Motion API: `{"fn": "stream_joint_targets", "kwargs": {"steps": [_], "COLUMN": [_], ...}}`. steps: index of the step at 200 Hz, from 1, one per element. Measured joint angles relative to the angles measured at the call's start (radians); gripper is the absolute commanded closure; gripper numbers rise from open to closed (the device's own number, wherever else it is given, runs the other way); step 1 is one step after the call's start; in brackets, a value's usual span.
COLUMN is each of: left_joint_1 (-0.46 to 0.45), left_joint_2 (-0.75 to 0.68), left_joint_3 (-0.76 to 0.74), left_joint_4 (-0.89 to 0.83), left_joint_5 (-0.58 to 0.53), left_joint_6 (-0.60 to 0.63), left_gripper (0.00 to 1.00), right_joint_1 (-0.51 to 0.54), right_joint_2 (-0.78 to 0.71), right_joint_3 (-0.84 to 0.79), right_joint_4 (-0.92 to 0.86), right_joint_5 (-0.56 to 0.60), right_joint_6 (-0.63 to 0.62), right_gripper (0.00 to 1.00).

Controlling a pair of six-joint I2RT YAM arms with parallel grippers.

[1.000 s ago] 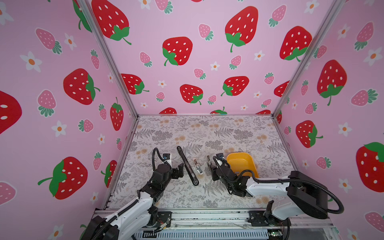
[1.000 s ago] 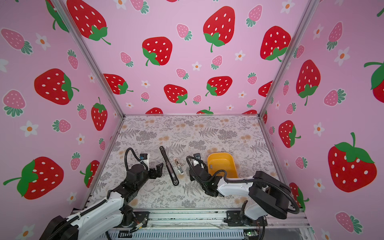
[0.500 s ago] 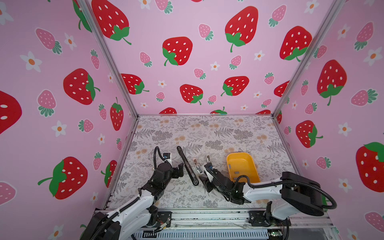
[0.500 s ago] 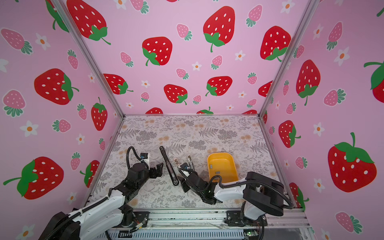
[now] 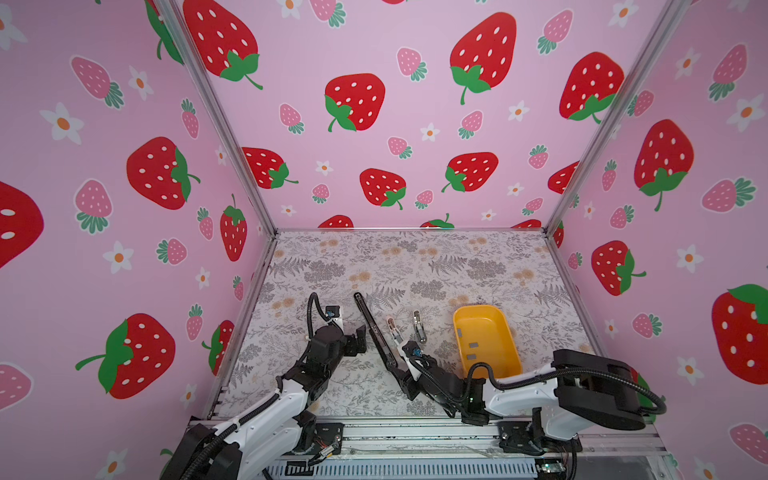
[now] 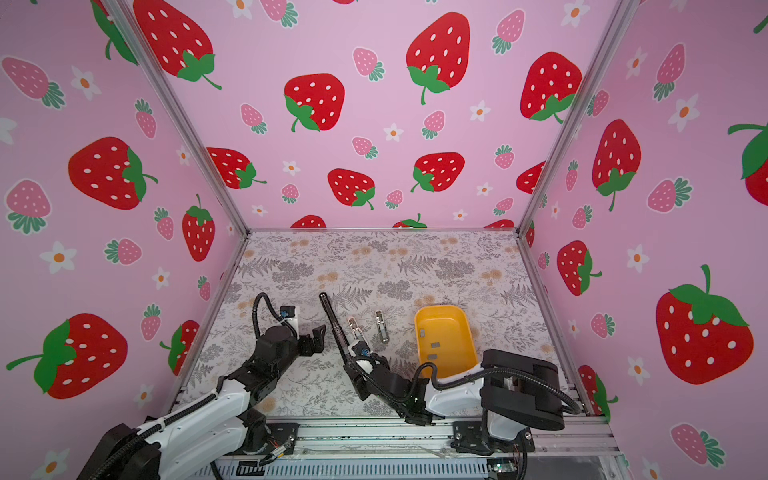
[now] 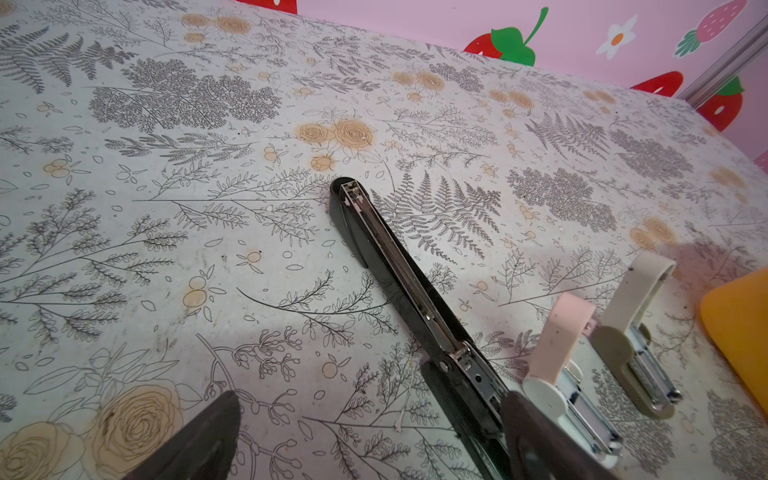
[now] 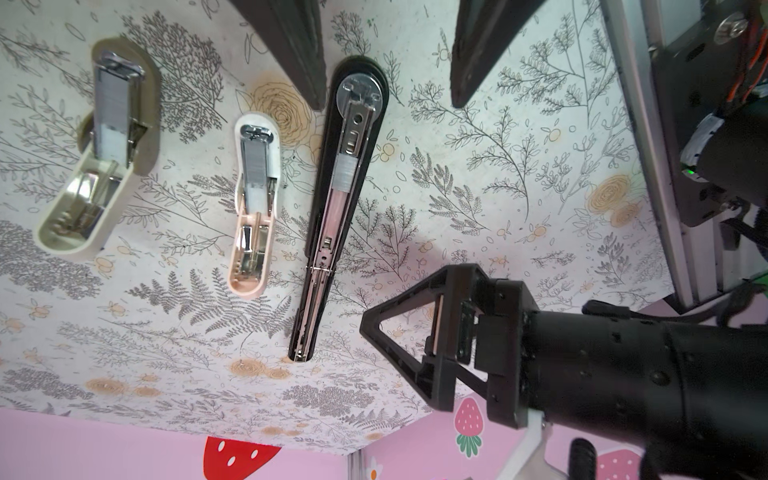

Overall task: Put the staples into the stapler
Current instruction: 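Lift the right gripper and move it over the long black stapler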

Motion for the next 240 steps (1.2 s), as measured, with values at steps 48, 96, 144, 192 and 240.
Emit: {"fn": "stream_joint_targets", "kwargs": {"steps": [48, 96, 144, 192, 240], "left_joint_1": [0.0, 0.0, 0.0, 0.0, 0.0], "left_joint_2": [-0.002, -0.004, -0.009, -0.01, -0.019], "left_joint_3": [0.0, 0.0, 0.0, 0.0, 0.0], "left_joint_4": [-0.003, -0.003, -0.01, -0.01, -0.017], "left_joint_5": [0.0, 0.0, 0.0, 0.0, -0.009], "left_joint_6": [0.0, 0.0, 0.0, 0.0, -0.005], "left_gripper": [0.01, 0.01, 0.01, 0.01, 0.01], "right_joint_1": [0.002, 0.002, 0.001, -0.016, -0.028], "right_joint_2": [0.055, 0.093, 0.167, 0.252, 0.275], "right_joint_3": [0.014, 0.029, 0.066, 0.127, 0.148], "right_joint_4": [0.005, 0.024, 0.026, 0.025, 0.025], "right_joint_5": [0.0, 0.0, 0.012, 0.022, 0.027], "right_joint_6": [0.0, 0.005, 0.016, 0.045, 0.059], "right_gripper": [0.49, 0.5, 0.52, 0.59, 0.69]}}
